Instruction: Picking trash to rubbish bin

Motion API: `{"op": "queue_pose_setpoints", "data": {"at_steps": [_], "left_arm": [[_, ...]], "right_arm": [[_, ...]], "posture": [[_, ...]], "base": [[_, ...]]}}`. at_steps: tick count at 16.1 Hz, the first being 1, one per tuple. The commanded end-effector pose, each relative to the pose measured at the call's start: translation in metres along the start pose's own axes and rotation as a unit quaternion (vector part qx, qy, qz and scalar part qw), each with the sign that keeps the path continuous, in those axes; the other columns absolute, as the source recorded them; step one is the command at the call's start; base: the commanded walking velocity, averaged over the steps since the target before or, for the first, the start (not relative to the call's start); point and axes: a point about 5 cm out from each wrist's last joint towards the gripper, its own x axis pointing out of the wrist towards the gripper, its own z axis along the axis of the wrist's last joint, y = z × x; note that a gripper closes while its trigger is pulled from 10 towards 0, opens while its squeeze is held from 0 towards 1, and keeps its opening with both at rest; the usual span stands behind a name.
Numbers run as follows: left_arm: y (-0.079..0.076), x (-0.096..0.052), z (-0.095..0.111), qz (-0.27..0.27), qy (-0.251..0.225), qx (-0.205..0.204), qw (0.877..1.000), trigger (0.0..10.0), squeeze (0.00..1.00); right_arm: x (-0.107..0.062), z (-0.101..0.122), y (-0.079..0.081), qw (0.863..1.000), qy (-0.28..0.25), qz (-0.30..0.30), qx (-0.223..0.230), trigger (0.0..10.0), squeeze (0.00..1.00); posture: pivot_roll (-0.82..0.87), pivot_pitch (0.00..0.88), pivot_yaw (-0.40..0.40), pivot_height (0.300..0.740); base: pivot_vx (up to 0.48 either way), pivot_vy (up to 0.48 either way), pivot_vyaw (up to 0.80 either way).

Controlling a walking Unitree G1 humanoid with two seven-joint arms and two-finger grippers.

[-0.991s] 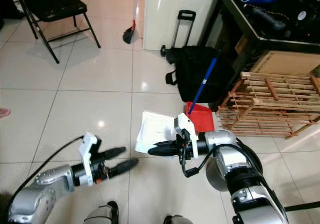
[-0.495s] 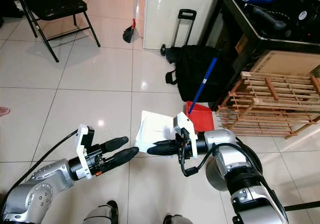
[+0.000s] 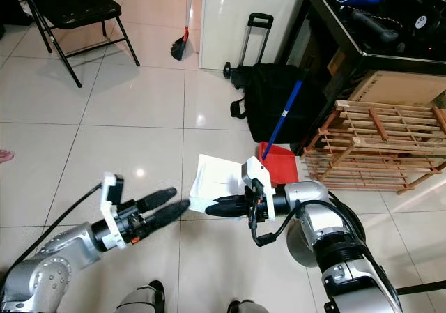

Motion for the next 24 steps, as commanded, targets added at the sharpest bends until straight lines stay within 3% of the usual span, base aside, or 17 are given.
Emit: {"op": "queue_pose_setpoints", "data": {"at_steps": [1,7,11,17,20,24], "left_arm": [[-0.004,0.001,0.000,-0.006,-0.010,-0.012,1.000,10.0,0.00],[0.002,-0.001,0.003,0.010,-0.072,-0.062,0.995,10.0,0.00],[0.017,-0.004,0.009,0.047,-0.143,-0.108,0.983,10.0,0.00],[0.025,-0.004,0.013,0.059,-0.187,-0.129,0.972,10.0,0.00],[0.029,0.005,0.013,0.059,-0.196,-0.149,0.967,10.0,0.00],[0.037,0.007,0.019,0.059,-0.258,-0.188,0.946,10.0,0.00]], "right_arm": [[-0.007,-0.005,0.001,1.000,0.006,-0.009,0.009,10.0,0.00],[-0.008,-0.007,0.001,1.000,0.013,-0.010,0.011,10.0,0.00],[-0.007,-0.008,0.002,1.000,0.013,-0.009,0.011,10.0,0.00],[-0.008,-0.007,0.002,1.000,0.012,-0.008,0.013,10.0,0.00],[-0.008,-0.007,0.002,1.000,0.012,-0.008,0.013,10.0,0.00],[-0.007,-0.007,0.003,1.000,0.011,-0.006,0.015,10.0,0.00]], "posture": [[0.01,0.147,-0.144,0.740],[0.01,0.148,-0.146,0.740],[0.00,0.147,-0.147,0.740],[0.00,0.146,-0.153,0.740],[-0.01,0.146,-0.154,0.740],[-0.01,0.146,-0.157,0.740]], "base": [[0.000,0.000,0.00],[0.000,0.000,0.00],[0.000,0.000,0.00],[0.000,0.000,0.00],[0.000,0.000,0.00],[0.000,0.000,0.00]]}}
